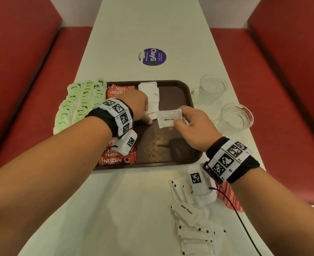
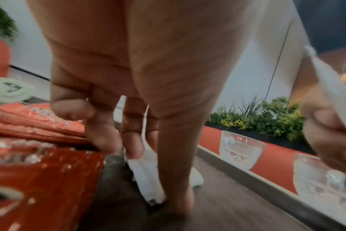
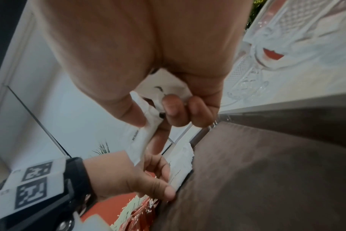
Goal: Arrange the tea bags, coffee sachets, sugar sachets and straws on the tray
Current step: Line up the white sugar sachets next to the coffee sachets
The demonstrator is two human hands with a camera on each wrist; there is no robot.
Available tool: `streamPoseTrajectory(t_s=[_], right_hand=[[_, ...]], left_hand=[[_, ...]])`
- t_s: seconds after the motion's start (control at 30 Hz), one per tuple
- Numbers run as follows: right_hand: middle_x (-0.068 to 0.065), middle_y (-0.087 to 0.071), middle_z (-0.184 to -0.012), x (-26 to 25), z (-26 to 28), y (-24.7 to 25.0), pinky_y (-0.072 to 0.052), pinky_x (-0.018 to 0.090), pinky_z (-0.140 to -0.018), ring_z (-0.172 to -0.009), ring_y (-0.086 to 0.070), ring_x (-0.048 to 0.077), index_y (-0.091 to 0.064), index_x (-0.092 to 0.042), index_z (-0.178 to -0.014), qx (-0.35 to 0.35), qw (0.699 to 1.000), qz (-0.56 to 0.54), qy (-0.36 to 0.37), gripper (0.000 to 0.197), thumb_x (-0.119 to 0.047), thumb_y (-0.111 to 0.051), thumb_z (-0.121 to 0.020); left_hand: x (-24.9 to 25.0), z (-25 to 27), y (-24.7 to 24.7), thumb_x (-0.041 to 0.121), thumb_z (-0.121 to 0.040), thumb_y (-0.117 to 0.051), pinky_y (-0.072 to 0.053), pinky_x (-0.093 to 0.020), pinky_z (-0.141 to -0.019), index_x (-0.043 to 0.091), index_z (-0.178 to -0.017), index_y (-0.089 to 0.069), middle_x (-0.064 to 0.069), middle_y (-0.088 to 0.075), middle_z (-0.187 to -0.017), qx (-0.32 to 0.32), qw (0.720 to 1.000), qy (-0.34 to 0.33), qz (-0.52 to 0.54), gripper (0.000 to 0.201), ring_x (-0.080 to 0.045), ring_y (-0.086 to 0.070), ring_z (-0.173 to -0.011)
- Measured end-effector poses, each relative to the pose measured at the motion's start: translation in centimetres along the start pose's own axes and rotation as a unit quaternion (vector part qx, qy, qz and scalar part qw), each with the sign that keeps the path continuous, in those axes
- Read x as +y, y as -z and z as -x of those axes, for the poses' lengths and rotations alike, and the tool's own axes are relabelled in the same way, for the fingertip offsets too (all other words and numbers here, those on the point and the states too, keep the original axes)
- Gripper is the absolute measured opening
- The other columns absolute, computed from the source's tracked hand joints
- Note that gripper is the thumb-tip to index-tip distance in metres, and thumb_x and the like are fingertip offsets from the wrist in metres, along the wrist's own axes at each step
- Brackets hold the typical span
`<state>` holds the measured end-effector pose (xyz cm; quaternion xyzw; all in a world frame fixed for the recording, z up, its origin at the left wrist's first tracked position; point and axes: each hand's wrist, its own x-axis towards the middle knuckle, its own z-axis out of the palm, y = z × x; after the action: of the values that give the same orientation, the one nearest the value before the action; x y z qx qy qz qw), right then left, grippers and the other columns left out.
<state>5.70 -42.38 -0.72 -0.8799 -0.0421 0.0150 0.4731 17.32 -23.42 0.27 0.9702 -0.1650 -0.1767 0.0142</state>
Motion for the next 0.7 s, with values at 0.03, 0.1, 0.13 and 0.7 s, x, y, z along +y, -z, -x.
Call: streamPoseTrajectory(t_s=[0.03, 0.1, 0.13, 0.7], right_hand=[[-0.010, -0.071, -0.081, 0.0, -0.3, 0.0, -0.044, 0.014, -0.064, -0.072, -0.061, -0.001, -0.069, -0.014, -0.095, 0.000, 1.000, 0.000, 0.002, 0.013, -0.013, -0.056, -0.096], [-0.012, -0.072, -0.085, 0.0, -0.9, 0.0, -0.042, 0.011, -0.066, -0.075, -0.061, -0.005, -0.070, -0.014, -0.099, -0.004, 1.000, 0.002, 0.010, 0.014, -0.015, -0.056, -0.097], [-0.012, -0.073, -0.088, -0.1, -1.2, 0.0, -0.042, 0.010, -0.068, -0.078, -0.061, -0.006, -0.070, -0.015, -0.101, -0.007, 1.000, 0.006, 0.013, 0.014, -0.016, -0.056, -0.098], [-0.014, -0.073, -0.087, -0.3, -2.2, -0.5, -0.044, 0.019, -0.080, -0.089, -0.063, -0.001, -0.068, -0.022, -0.115, -0.013, 0.999, 0.039, -0.004, 0.020, -0.026, -0.056, -0.099]], left_hand=[[0.2, -0.2, -0.1, 0.051, -0.072, -0.082, -0.048, -0.032, -0.077, 0.021, -0.098, -0.065, 0.001, -0.063, -0.098, -0.018, 1.000, 0.001, -0.019, 0.043, -0.021, -0.059, -0.093], [0.3, -0.6, 0.0, 0.048, -0.075, -0.080, -0.051, -0.035, -0.086, 0.018, -0.104, -0.067, -0.002, -0.067, -0.105, -0.028, 0.999, -0.001, -0.030, 0.044, -0.024, -0.062, -0.099], [0.4, -0.8, 0.1, 0.046, -0.077, -0.080, -0.051, -0.035, -0.088, 0.017, -0.106, -0.067, -0.003, -0.067, -0.108, -0.026, 0.999, -0.005, -0.029, 0.044, -0.025, -0.062, -0.101], [0.0, 2.8, 2.1, 0.034, -0.088, -0.073, -0.041, -0.015, -0.066, 0.024, -0.092, -0.076, 0.011, -0.068, -0.084, 0.102, 0.963, -0.123, 0.218, 0.011, -0.002, -0.058, -0.074]])
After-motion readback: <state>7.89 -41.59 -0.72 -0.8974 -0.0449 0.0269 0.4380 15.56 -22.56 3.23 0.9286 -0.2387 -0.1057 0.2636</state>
